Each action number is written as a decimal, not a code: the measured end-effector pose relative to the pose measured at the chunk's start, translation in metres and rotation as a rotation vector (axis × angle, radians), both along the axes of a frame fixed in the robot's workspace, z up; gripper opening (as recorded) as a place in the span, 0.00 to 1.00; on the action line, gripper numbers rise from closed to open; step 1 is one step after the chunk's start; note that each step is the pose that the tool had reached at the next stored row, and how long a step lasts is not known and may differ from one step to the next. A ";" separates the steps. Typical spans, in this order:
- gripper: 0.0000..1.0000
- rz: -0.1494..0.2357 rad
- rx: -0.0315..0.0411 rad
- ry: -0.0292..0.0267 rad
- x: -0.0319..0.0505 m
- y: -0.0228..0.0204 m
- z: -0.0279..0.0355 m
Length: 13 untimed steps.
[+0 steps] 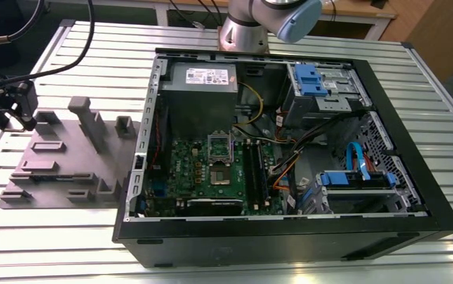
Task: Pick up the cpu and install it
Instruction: 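Pick up the cpu and move it towards the insertion slot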
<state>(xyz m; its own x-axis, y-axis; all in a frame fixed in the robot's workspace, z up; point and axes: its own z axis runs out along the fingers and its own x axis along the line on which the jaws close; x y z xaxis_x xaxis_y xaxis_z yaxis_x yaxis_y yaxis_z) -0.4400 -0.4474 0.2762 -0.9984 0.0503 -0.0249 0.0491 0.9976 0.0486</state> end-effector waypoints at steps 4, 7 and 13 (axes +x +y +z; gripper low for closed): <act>0.47 0.000 0.0000 0.0000 0.0000 0.0000 0.0002; 0.47 0.000 0.0000 0.0000 0.0000 0.0000 0.0034; 0.47 0.000 0.0000 -0.0001 0.0000 0.0000 0.0167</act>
